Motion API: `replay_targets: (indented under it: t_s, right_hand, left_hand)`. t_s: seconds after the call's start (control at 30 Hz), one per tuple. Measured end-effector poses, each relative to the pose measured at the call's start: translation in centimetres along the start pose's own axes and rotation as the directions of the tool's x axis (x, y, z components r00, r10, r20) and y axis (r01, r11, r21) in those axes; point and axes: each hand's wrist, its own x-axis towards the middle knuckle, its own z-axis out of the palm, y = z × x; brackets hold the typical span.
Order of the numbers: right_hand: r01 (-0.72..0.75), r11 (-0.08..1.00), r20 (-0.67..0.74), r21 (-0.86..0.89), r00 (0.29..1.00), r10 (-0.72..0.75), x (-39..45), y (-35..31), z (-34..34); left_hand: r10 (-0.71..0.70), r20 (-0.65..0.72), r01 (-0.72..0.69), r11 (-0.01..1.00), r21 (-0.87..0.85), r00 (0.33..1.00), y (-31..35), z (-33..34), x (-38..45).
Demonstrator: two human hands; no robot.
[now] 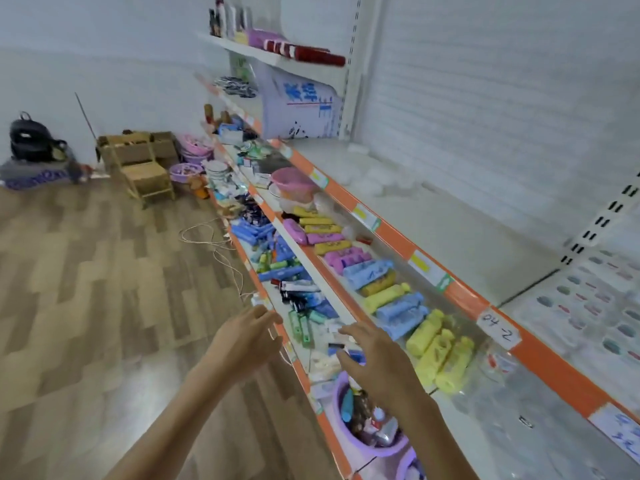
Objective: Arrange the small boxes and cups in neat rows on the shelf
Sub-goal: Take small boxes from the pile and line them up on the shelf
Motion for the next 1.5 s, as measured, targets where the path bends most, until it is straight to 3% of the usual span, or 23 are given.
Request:
replay_targets:
  t_s: [0.17, 0.3, 0.53, 0.93, 1.17, 1.3, 1.4, 1.5]
  right_hand:
    - [-0.077, 0.995, -0.004, 0.071, 0.997, 0.077, 8.6, -1.6, 1.1]
    - [-0.139, 0.981, -0.052, 0.134, 0.988, 0.147, 14.4, -1.3, 1.3]
    - [-0.207, 0.975, -0.164, 0.084, 0.962, 0.218, 22.0, 0.8, -0.5]
    - [-0.279, 0.960, -0.417, 0.022, 0.870, 0.263, 37.1, 12.5, -7.5]
    - [-0.447, 0.894, -0.417, 0.012, 0.811, 0.411, 43.1, 18.5, -11.1]
    - [-0.534, 0.845, -0.374, 0.023, 0.780, 0.502, 45.0, 21.4, -11.8]
    - [-0.592, 0.804, -0.285, 0.055, 0.762, 0.581, 46.3, 22.9, -11.8]
    - [-0.660, 0.730, -0.224, 0.179, 0.695, 0.684, 47.3, 23.6, -11.4]
  left_hand:
    - [0.044, -0.063, -0.047, 0.998, -0.050, 0.997, -6.5, -1.6, 6.5]
    - [0.099, -0.036, -0.101, 0.993, -0.067, 0.994, -10.5, -2.3, 12.1]
    - [0.252, 0.026, -0.248, 0.963, -0.108, 0.967, -13.5, -2.1, 21.9]
    - [0.516, -0.041, -0.514, 0.837, -0.188, 0.855, -11.0, -2.5, 46.5]
    - [0.633, -0.004, -0.615, 0.751, -0.240, 0.774, -7.3, -0.5, 59.4]
    - [0.723, 0.130, -0.653, 0.674, -0.344, 0.678, -4.3, 2.3, 64.0]
    - [0.811, 0.289, -0.687, 0.585, -0.431, 0.510, -2.2, 4.7, 66.8]
    - [0.851, 0.387, -0.704, 0.515, -0.488, 0.354, -1.0, 7.1, 69.2]
